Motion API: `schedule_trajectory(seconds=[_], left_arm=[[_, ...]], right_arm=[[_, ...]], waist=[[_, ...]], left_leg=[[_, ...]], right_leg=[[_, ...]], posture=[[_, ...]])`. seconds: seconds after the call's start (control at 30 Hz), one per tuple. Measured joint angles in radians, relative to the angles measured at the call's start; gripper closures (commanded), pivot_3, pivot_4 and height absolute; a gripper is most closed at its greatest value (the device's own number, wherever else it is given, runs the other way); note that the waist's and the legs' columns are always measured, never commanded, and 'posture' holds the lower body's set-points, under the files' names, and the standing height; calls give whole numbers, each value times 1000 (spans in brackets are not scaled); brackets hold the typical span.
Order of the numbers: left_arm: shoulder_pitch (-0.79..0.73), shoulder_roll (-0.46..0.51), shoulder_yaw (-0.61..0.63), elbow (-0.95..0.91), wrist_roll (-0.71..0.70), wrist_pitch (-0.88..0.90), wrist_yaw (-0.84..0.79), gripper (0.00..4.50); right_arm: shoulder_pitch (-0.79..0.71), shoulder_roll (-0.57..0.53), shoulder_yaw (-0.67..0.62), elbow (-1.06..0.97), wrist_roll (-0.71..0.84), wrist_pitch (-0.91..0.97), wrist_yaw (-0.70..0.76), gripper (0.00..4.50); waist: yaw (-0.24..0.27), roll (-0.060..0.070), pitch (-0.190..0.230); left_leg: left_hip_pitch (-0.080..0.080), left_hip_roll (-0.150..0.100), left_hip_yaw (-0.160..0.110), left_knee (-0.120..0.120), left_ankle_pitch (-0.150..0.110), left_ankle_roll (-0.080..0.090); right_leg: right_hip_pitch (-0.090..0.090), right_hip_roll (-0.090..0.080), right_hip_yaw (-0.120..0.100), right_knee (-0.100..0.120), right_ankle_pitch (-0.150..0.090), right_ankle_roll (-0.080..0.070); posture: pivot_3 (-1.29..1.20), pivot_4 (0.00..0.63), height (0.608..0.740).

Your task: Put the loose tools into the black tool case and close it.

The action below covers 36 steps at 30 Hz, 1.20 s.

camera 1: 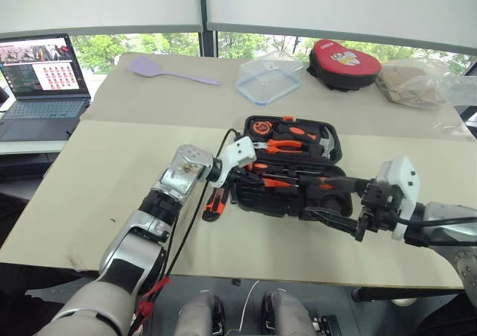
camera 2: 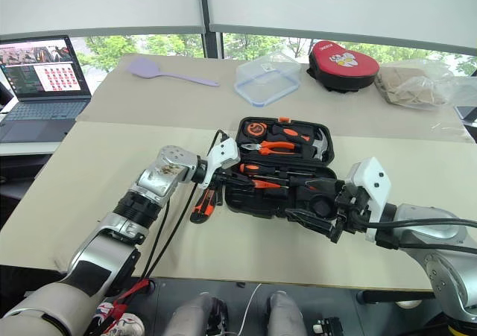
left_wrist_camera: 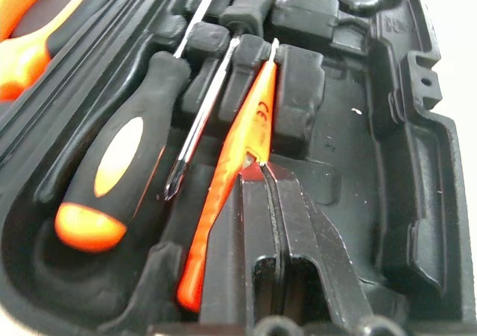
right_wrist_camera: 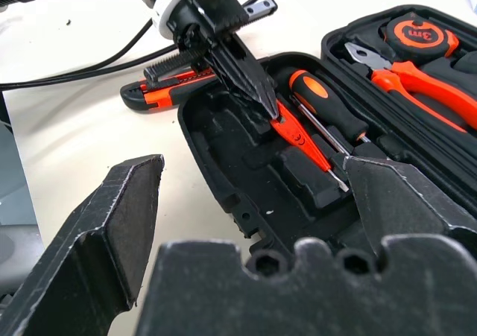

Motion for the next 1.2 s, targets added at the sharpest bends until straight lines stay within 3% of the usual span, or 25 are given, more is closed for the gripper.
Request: schedule_trajectory(seconds=[0.6,0.87,1.0,1.2], left_arm=[[-11,-55,-35,104,59,-172,86,4490],[10,-33,-24,64,53,-159,85,4490],[98,67,32,-134,-3,-17,73,3551],[328,324,262,-631,-155,316,106,1270]], right_arm=[[5,0,2,0,2,0,-1,0],[11,0,1,-4,22,0,-1,0],[6,-1,0,-2,30,0,-1,0],[-36,-37,2,26,44,1,50,0]], waist=[[4,0,0],[0,0,0],[-10,0,0],[-17,0,0]], left_leg=[[1,0,0,0,0,0],[1,0,0,0,0,0],[0,1,0,-1,0,-1],[2,1,0,-2,0,-1]], right_leg=[[1,-1,0,0,0,0],[1,0,0,0,0,0],[-2,0,1,0,0,0],[0,0,3,0,0,0]], posture=[[0,150,731],[0,150,731],[0,150,731],[0,150,731]])
